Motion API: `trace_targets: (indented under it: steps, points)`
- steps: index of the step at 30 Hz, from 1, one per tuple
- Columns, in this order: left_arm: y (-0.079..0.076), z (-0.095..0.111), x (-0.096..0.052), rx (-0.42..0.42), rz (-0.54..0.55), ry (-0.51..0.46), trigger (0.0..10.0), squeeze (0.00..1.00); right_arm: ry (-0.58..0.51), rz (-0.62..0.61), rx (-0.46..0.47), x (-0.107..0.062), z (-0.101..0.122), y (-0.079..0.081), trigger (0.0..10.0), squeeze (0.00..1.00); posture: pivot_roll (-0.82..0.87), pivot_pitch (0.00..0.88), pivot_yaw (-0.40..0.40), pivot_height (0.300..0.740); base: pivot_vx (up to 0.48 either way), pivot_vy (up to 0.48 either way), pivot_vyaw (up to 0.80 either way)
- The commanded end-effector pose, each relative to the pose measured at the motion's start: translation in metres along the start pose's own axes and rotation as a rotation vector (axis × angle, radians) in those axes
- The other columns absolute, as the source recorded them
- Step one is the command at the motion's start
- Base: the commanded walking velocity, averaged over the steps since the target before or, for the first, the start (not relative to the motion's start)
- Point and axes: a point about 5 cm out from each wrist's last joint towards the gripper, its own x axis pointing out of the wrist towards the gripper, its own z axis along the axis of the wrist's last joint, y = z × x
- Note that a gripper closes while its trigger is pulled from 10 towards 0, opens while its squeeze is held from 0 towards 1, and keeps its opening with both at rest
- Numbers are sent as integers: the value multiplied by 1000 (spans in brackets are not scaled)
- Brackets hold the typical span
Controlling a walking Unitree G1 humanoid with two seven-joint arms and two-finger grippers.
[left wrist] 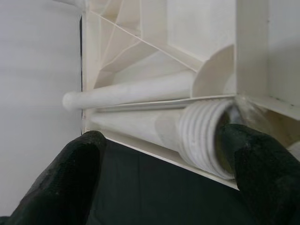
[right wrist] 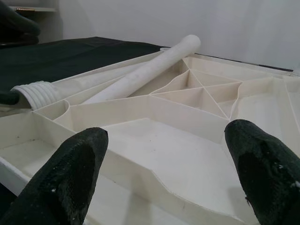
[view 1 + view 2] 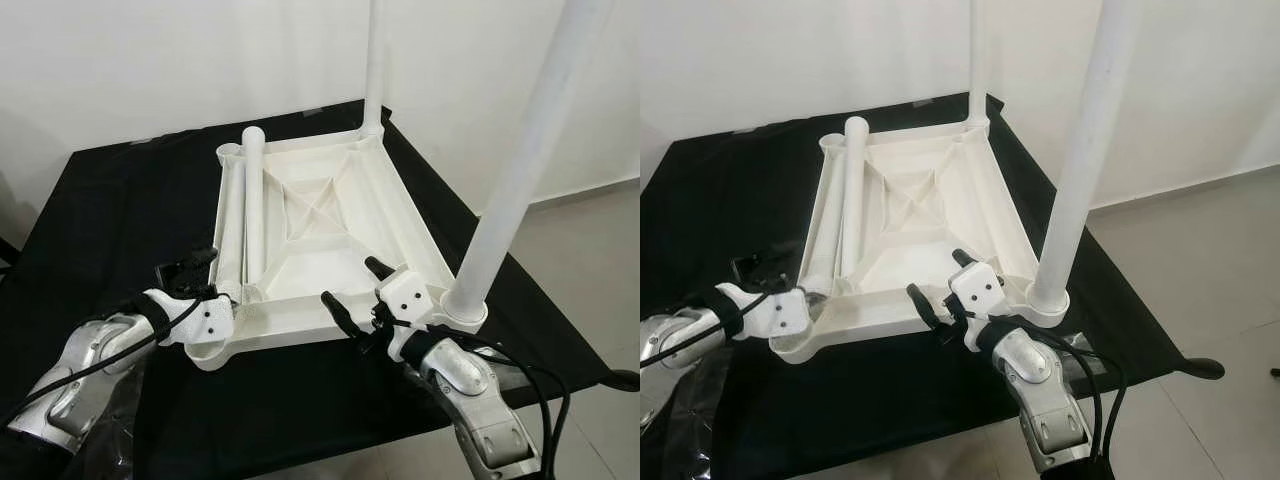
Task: Building children table
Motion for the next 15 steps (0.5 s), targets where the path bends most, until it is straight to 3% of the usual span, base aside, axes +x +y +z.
trace_targets:
  steps: [1, 12, 15]
  points:
    - [-5, -7, -3, 23, -37, 28, 10000, 0, 11, 14, 14, -1, -2, 5, 10000, 0, -46, 129, 64, 740, 0, 0, 0]
    - [-5, -9, 4, 58, -24, 40, 10000, 0, 14, 11, 6, -1, -2, 5, 10000, 0, -53, 131, 64, 740, 0, 0, 0]
    - [2, -12, 11, 72, 19, 84, 10000, 0, 15, 8, 3, -1, -1, 5, 10000, 0, -58, 133, 66, 740, 0, 0, 0]
